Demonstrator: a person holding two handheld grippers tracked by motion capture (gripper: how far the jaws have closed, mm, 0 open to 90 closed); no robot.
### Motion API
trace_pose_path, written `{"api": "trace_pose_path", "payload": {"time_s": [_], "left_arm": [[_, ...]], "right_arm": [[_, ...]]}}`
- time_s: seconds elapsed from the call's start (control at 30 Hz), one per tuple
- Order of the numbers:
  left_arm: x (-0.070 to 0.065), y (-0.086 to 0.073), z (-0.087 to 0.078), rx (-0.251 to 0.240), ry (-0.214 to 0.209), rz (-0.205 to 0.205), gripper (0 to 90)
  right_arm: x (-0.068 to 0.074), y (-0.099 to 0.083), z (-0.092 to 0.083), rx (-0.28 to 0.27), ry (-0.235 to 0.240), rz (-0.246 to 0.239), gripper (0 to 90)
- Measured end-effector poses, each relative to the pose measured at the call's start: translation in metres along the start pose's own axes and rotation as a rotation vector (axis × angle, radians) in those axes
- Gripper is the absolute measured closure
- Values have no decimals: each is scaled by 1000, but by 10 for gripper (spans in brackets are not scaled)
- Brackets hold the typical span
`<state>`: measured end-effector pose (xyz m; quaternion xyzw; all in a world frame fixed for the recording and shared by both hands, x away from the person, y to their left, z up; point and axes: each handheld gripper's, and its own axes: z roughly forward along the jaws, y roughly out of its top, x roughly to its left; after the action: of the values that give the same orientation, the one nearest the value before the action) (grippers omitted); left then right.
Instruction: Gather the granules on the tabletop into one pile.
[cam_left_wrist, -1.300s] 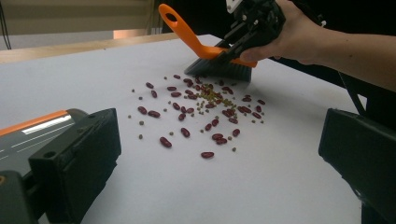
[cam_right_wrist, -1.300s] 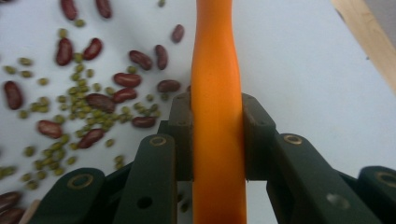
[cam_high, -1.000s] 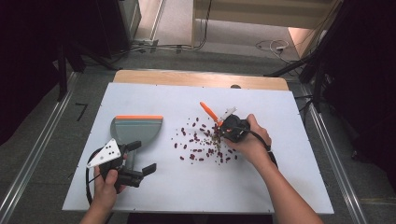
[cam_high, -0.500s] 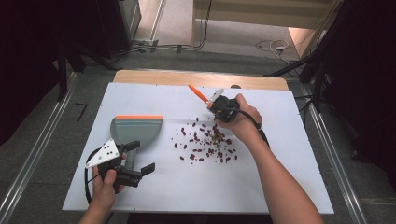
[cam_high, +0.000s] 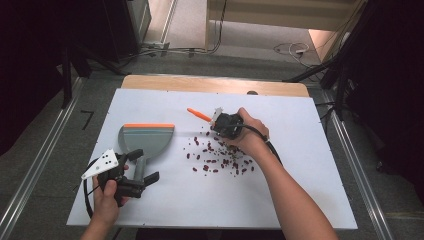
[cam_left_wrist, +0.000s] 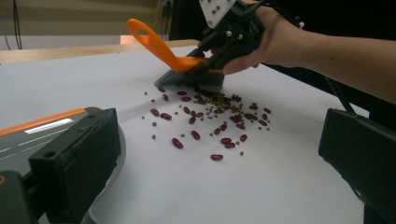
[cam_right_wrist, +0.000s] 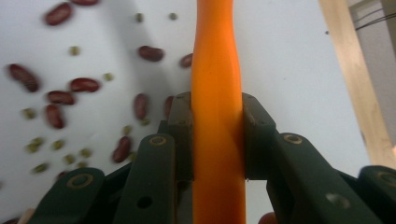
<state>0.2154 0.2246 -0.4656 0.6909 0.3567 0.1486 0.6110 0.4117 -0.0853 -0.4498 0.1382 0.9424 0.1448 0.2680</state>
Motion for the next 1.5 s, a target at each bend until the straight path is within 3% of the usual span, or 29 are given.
{"api": "trace_pose_path", "payload": {"time_s": [0.13, 0.2, 0.33, 0.4, 0.5, 0.63, 0.67, 0.77, 0.83, 0.87, 1.23, 1.33, 1.5], "left_arm": [[-2, 1, 0, 2, 0, 5, 1], [-2, 1, 1, 4, 0, 5, 1], [0, -1, 1, 9, 2, 0, 2], [0, -1, 1, 8, 2, -2, 2], [0, -2, 2, 16, 0, -1, 1], [1, -2, 0, 14, 2, -3, 1], [2, -2, -1, 12, 2, -4, 1], [3, -2, -3, 4, 6, -11, 1], [4, -3, -4, 7, 8, -10, 1], [4, -3, -4, 7, 8, -12, 1], [2, -3, -2, 14, 8, -10, 1], [2, -3, -1, 15, 6, -12, 2], [3, -4, -1, 14, 8, -14, 1]], "right_arm": [[13, -8, -13, -8, 41, -49, 687], [14, -9, -16, -11, 43, -48, 687], [-1, -11, -26, -70, 34, -9, 687], [-8, -7, -25, -97, 29, -11, 687], [-15, 5, -17, -108, 16, -57, 687], [-14, 22, -4, -104, 14, -83, 687], [-10, 31, 5, -98, 4, -118, 687], [-2, 39, 13, -92, 28, -153, 687], [1, 40, 13, -94, 47, -161, 687], [8, 40, 12, -67, 38, -195, 687], [32, 16, -10, -98, 87, -262, 687], [35, 12, -13, -107, 89, -272, 687], [38, 4, -22, -112, 134, -309, 687]]}}
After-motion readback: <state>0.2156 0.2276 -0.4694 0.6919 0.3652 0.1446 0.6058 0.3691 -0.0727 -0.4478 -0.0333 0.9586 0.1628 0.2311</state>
